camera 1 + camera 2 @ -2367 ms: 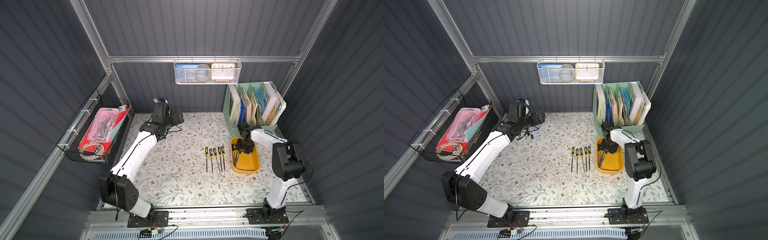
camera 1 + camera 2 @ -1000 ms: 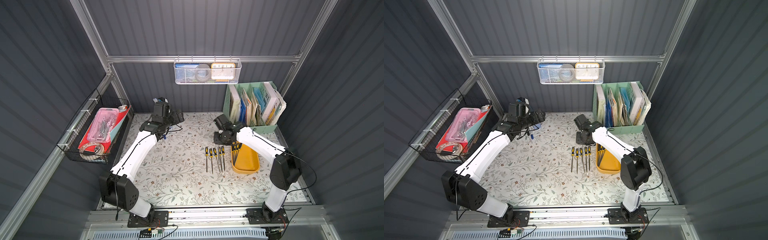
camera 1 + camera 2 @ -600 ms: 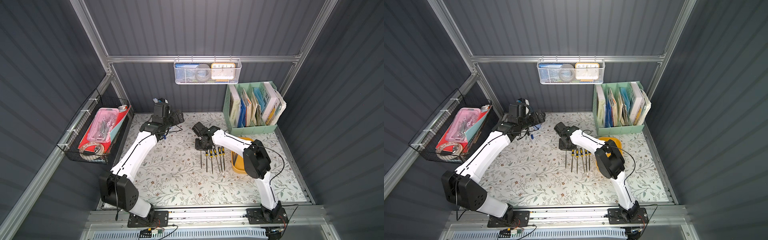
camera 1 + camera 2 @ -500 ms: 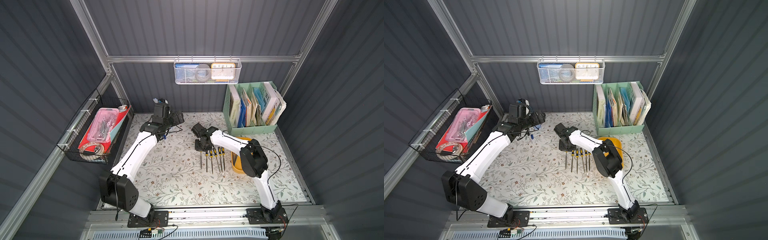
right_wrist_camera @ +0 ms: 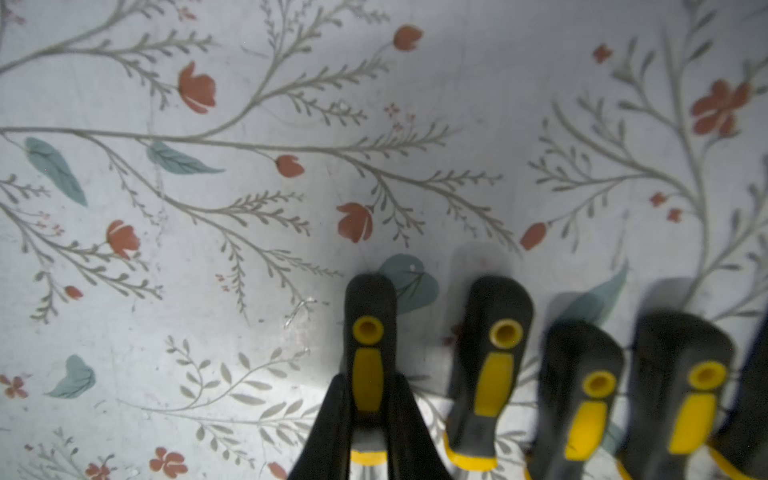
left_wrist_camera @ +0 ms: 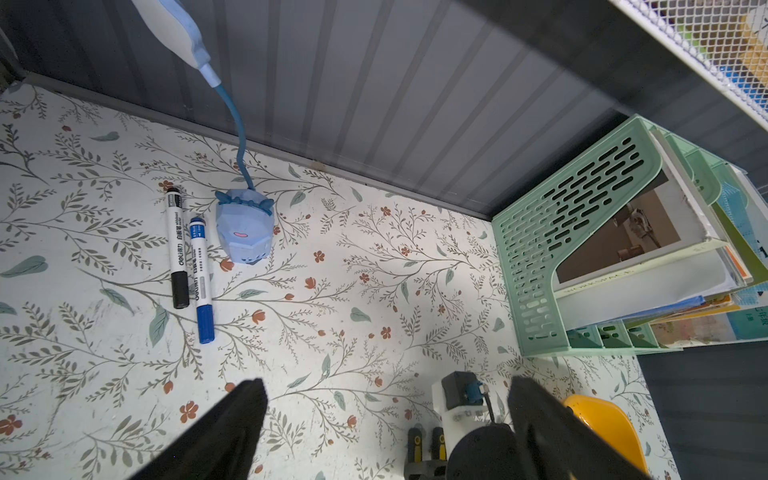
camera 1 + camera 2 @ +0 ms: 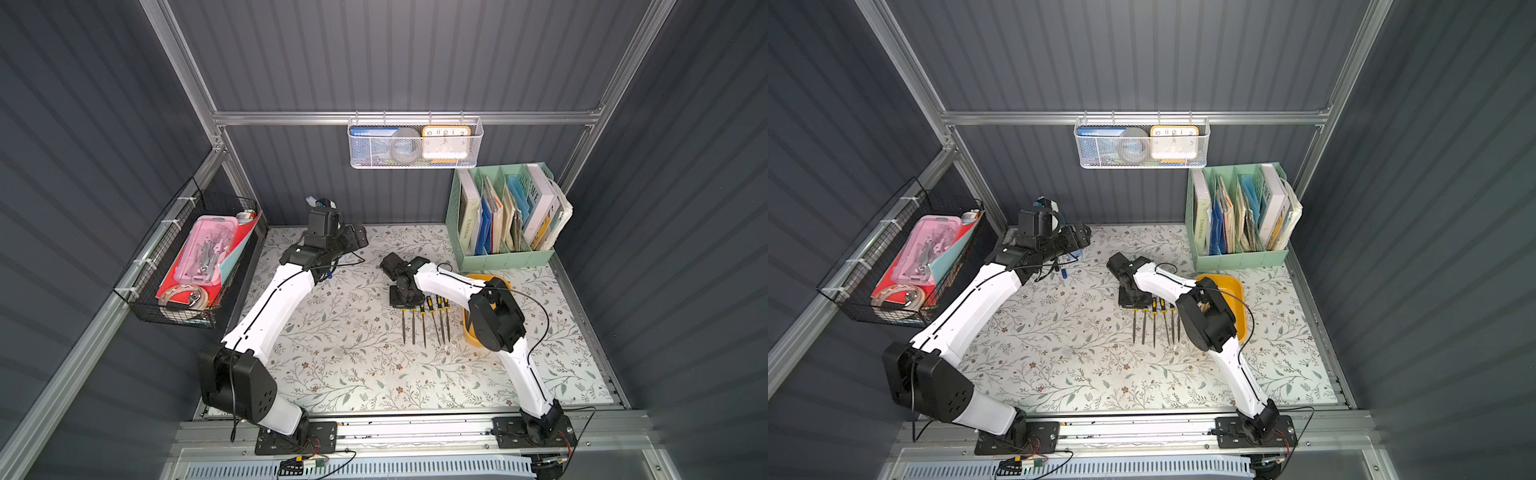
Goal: Take the file tool out of the storage box
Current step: Place the file tool at the center of the board, then pick up the file tool from the storage box.
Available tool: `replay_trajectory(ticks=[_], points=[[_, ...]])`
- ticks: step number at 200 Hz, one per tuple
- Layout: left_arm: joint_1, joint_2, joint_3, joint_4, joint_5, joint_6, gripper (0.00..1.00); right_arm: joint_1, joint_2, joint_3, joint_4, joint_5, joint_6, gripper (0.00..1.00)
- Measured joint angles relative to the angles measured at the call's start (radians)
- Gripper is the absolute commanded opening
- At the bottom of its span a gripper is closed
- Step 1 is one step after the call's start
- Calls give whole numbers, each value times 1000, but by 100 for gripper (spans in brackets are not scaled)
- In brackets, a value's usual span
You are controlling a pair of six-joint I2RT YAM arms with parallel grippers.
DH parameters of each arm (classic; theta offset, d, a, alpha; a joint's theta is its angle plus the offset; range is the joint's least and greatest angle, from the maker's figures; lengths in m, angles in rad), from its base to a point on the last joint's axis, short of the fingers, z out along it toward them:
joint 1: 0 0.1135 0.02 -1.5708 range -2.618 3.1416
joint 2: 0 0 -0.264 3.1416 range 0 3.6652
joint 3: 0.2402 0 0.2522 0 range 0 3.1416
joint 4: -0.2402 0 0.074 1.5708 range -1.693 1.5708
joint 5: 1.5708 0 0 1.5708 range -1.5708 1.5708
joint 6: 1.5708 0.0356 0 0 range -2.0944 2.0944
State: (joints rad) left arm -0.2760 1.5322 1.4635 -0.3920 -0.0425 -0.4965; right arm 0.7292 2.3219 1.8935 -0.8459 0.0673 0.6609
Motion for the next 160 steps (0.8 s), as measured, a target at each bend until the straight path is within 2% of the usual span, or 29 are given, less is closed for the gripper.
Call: replay_trajectory(ticks=[50, 77, 119, 142, 160], points=[[0, 0, 0, 0, -2, 0, 97, 0, 0, 23, -18, 2, -2, 26], [0, 0, 1, 0, -4, 1, 97, -1, -2, 58, -26, 8, -9, 31], [0, 3, 21, -1, -6, 4, 97, -21, -63, 89, -57, 20, -19, 33], [1, 3, 22, -1, -6, 5, 97, -69, -180, 50, -63, 44, -34, 33], [1, 3, 22, -1, -7, 8, 97, -152, -309, -46, -52, 62, -45, 31]])
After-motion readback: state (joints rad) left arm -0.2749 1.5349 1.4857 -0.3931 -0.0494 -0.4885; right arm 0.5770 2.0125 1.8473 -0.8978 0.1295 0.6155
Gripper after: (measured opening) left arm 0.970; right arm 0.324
